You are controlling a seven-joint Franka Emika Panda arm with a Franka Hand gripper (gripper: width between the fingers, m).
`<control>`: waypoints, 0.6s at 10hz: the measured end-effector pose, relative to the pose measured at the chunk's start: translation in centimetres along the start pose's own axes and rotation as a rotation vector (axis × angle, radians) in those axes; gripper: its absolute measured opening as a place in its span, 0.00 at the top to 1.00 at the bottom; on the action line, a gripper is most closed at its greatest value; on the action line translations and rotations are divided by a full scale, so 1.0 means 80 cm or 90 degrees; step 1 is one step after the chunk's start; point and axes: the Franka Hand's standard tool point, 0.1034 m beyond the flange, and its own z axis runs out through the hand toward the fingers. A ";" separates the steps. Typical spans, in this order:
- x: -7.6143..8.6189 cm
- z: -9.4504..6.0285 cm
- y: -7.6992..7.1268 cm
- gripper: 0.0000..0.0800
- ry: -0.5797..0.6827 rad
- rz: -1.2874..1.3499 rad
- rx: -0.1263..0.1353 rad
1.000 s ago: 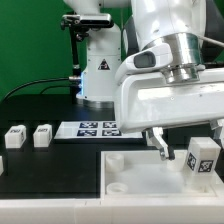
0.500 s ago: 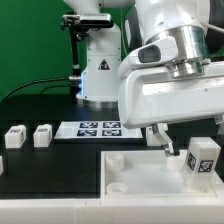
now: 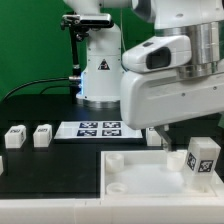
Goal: Assemble one leg
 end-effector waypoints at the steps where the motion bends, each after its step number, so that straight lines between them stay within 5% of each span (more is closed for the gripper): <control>1: -0.011 -0.002 0.014 0.19 -0.061 0.006 -0.002; 6: -0.003 0.000 0.011 0.19 -0.082 0.031 0.001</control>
Offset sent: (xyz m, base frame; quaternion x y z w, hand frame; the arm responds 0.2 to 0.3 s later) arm 0.0000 0.0000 0.0000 0.0000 0.0000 0.0000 1.0000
